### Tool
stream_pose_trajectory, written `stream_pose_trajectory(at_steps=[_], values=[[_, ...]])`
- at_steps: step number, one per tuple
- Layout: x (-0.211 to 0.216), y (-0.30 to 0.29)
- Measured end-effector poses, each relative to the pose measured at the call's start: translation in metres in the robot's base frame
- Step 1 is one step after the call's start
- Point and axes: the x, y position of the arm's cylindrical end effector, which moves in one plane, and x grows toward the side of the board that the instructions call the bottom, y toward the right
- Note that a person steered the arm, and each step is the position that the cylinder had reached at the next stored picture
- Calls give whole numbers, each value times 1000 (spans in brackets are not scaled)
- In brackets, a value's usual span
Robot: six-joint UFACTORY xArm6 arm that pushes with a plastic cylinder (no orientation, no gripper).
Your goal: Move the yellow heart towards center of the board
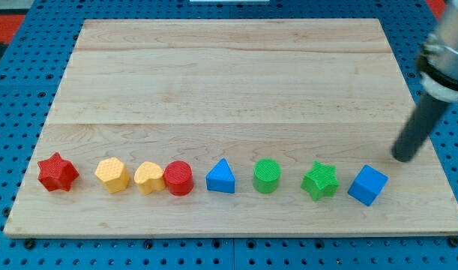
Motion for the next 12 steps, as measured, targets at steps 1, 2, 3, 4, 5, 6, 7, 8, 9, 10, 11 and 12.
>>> stream_pose_trajectory(at_steps=[1,2,3,4,5,6,7,8,9,10,11,12], values=[[67,11],[99,-11],[98,-100],[98,-221],[90,-337],[69,-382],[37,-383],[-2,-379],[-43,-379],[-53,-360],[-39,-355],[-29,-341]])
